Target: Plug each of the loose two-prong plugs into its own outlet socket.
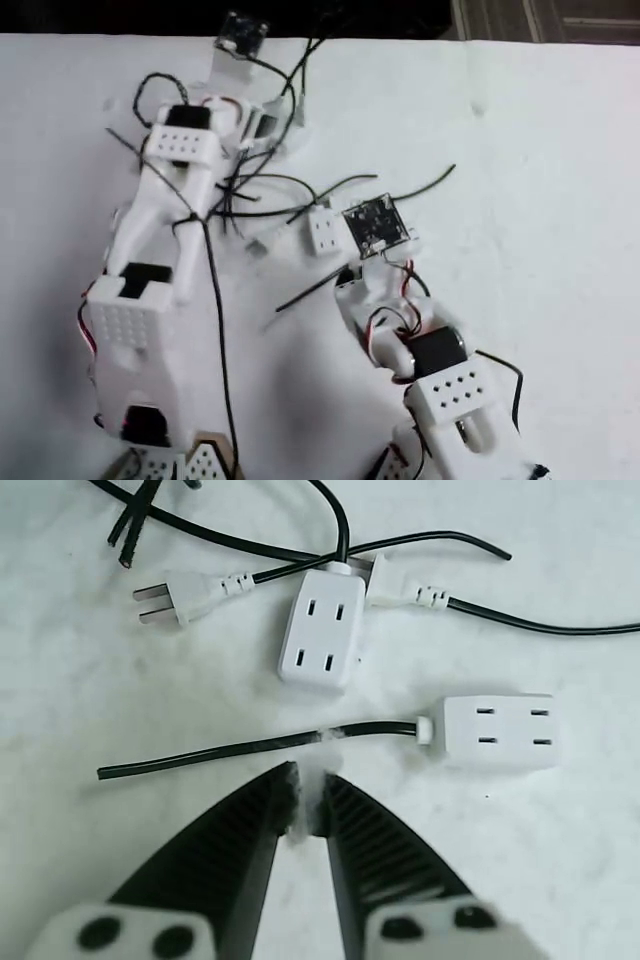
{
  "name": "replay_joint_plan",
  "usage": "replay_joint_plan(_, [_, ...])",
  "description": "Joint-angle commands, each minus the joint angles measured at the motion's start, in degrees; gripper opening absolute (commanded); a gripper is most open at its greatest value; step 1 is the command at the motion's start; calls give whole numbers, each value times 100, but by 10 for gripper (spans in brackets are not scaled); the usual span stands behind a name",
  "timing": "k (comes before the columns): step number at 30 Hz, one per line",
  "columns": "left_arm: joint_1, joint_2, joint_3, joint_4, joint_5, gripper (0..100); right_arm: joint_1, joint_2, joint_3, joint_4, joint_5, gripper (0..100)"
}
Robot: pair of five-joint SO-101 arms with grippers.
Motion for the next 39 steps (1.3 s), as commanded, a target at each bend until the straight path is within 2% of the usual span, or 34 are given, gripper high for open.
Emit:
replay_joint_plan(1, [-242,-92,-932,923,62,309,-40,4,-53,-92,-35,17])
replay_joint_plan(7, [-673,-84,-1934,2426,44,309,-40,4,-53,-84,-35,18])
replay_joint_plan(11, [-1007,-31,-2198,2971,9,309,-40,4,-53,-84,-35,18])
replay_joint_plan(15, [-1174,-31,-2092,3429,-659,309,-40,13,-53,-84,-35,18])
replay_joint_plan(22, [-1174,-40,-1987,4492,-870,308,-40,13,-53,-75,-35,18])
replay_joint_plan(25, [-1165,-66,-1987,4862,-1407,308,-40,13,-53,-75,-44,18])
replay_joint_plan(30, [-1138,-22,-1969,5160,-2224,308,-40,13,-53,-84,-44,18])
replay_joint_plan(39, [-936,-92,-1670,5363,-2268,308,-40,13,-53,-84,-44,18])
